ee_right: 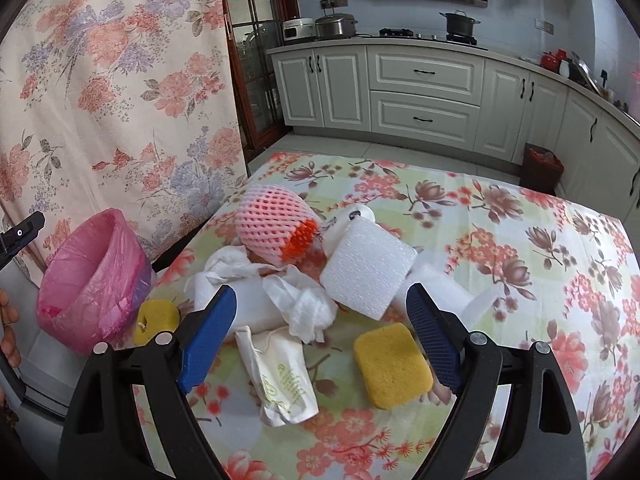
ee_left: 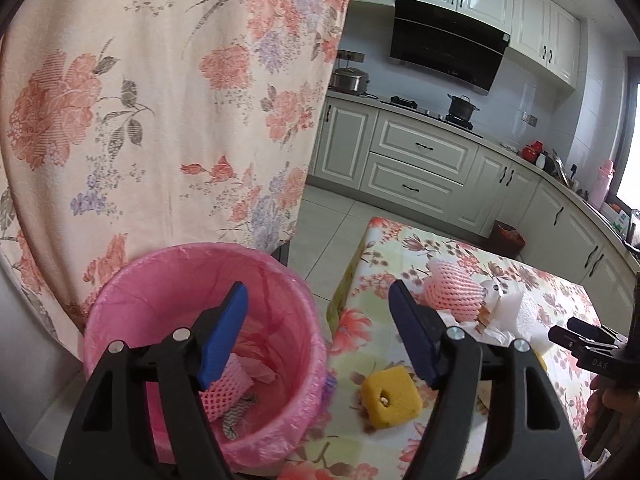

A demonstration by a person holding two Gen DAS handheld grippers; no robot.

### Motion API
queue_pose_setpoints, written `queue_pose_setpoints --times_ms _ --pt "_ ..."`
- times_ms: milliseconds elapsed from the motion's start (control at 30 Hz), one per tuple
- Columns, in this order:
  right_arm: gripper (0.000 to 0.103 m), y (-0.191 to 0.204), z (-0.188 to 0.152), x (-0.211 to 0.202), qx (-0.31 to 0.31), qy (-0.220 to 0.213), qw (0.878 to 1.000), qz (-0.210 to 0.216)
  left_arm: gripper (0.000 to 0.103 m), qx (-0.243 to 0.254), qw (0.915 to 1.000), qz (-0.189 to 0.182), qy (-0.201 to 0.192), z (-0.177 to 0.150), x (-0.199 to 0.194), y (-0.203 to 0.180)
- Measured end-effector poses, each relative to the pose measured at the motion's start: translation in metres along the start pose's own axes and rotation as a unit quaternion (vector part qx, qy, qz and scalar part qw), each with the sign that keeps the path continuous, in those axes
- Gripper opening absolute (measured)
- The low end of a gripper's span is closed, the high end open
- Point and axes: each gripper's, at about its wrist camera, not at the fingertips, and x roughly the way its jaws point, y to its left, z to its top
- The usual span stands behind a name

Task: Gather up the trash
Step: 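Move both grippers back to the table toward the yellow sponge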

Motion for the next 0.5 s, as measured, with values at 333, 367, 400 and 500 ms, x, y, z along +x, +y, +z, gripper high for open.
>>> queue_pose_setpoints --times_ms 333,367,400,500 --pt "0.084 -0.021 -0.033 0.001 0.006 0.025 1.0 0.0 0.07 0.027 0.9976 -0.042 0.048 -0.023 0.019 -0.052" --pt "0.084 -0.022 -0.035 0.002 0.006 0.027 1.0 0.003 0.07 0.029 0.9972 -0.044 0.052 -0.026 0.02 -0.055" --pt "0.084 -0.023 -0.038 0.002 0.005 0.028 1.0 0.003 0.07 0.032 0.9968 -0.046 0.057 -0.029 0.021 -0.059" --pt "0.084 -0.025 -0.046 0.003 0.006 0.034 0.999 0.008 0.07 0.037 0.9954 -0.049 0.074 -0.039 0.028 -0.07"
